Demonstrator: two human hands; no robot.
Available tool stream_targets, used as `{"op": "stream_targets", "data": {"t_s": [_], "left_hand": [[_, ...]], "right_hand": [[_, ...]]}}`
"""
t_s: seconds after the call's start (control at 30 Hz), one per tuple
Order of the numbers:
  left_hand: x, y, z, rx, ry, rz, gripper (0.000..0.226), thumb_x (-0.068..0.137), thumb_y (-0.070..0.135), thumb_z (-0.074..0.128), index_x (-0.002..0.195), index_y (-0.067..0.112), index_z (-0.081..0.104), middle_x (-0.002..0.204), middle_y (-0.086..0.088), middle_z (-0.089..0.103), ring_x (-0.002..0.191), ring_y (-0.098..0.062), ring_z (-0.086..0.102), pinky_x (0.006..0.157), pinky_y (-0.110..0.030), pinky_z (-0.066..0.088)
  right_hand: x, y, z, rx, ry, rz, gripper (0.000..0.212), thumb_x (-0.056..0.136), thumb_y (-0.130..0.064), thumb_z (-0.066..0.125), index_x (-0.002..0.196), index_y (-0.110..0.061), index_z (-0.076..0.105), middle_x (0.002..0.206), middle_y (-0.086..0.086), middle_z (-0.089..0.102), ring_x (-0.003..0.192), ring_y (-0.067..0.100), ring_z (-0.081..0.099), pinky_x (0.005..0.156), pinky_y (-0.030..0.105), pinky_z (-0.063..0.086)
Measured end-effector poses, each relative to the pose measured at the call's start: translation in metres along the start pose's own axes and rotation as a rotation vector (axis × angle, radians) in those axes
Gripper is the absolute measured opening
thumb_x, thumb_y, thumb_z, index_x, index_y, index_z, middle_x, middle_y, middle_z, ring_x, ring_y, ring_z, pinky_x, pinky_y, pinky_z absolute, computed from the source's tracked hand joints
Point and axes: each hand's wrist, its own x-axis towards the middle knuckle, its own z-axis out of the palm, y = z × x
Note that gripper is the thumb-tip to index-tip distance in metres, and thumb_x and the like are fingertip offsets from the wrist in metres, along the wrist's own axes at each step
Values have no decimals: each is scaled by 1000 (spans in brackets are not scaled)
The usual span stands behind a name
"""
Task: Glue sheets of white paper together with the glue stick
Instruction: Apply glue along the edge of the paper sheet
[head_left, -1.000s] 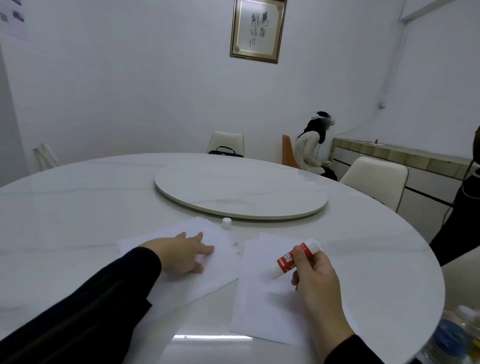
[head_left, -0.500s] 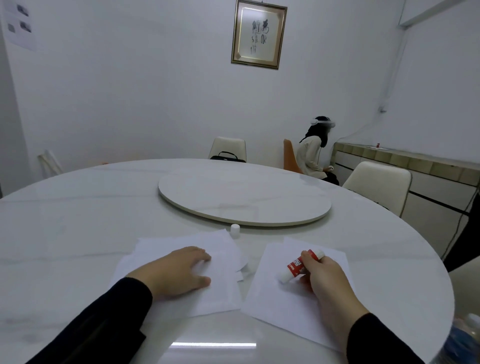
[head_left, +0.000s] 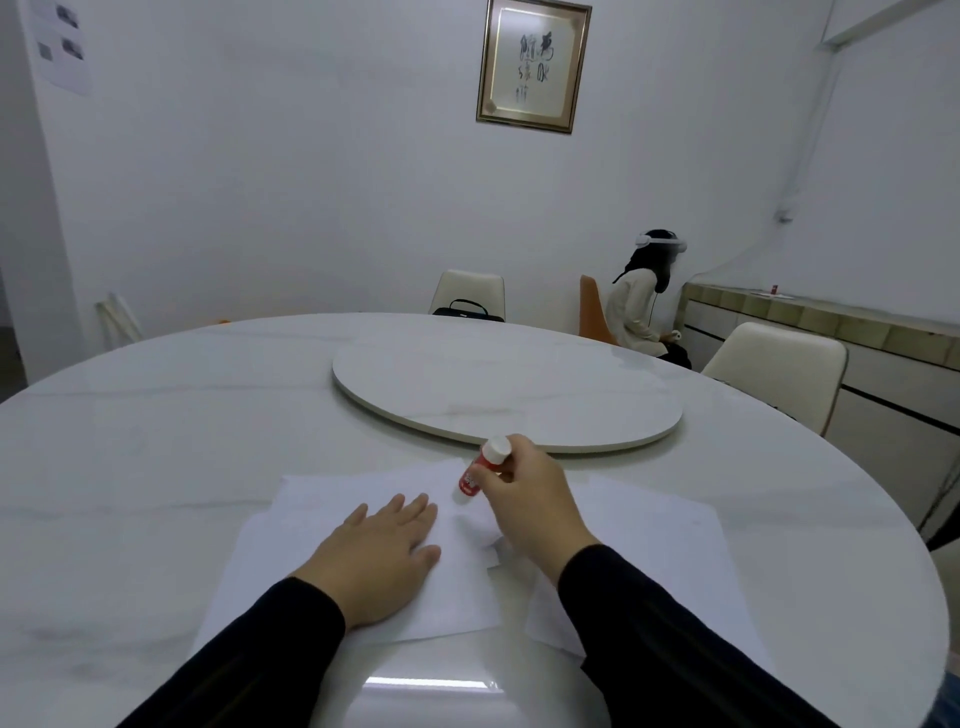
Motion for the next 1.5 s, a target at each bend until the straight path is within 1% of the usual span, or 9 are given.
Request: {"op": "stream_targets", "data": {"t_s": [0.27,0.37,0.7,0.77,0.9,1.03,1.13,1.27,1.5], "left_hand": [[4,-2,-1,26,-37,-15,56,99,38,20,151,25,2,160,9,-4,147,-8,-3,120,-34,-1],[5,-2,-2,23,-55,-18,56,99,39,20,151,26,1,160,9,-4,147,-9,-3,120,-35,-1],[1,-1,-2,14,-58,-21,56,100,38,19,151,25,1,160,10,-5,147,-8,-4,120,-34,-2],[0,0,-4,14,-63,-17,55,100,36,19,151,24,1,160,9,-6,147,-9,-6,121,-35,-3],[-3,3,-19,-50,-189,123,54,100,24,30,150,32,10,158,16,-7,146,-8,-12,119,-35,-8],[-8,-4,-23,-284,97,-39,53,95,32,47,144,35,29,155,17,19,143,-4,15,117,-28,13],[-15,-2,-18,58,153,-328,56,89,58,39,132,23,44,142,-2,43,132,-23,37,107,-36,32],[-15,-7,-19,-97,-95,-111,64,91,49,45,147,30,22,160,3,7,148,-18,4,119,-39,8],[8,-15,-9,-56,-3,-164,67,97,48,25,151,15,2,161,-3,-5,148,-17,-5,120,-36,-1]], "right_hand": [[3,3,9,-234,-187,-84,7,89,-11,51,92,-16,56,97,1,67,80,14,59,74,29,49],[-7,-1,-3,-286,-235,-119,4,90,-16,53,93,-14,55,95,4,63,71,13,51,66,27,43],[-57,2,-49,-119,-392,-125,4,87,-19,62,90,-15,62,87,7,68,76,20,58,77,30,50],[-55,11,-53,215,-327,-57,8,83,-16,67,87,-9,65,76,3,67,69,16,60,70,23,50],[-41,38,-65,714,164,98,7,85,-16,64,82,-9,65,61,0,57,62,16,46,66,25,38],[-37,50,-69,687,283,133,13,94,-12,54,84,-8,62,61,2,55,63,18,46,68,28,39],[-37,47,-67,670,274,139,13,94,-13,54,85,-8,62,61,3,56,63,19,47,70,30,39],[-39,44,-62,607,229,116,10,93,-13,56,90,-8,64,61,2,58,63,19,49,70,30,41],[-27,7,-46,453,164,21,8,86,-10,65,90,-17,65,76,-1,68,63,10,60,65,24,50]]}}
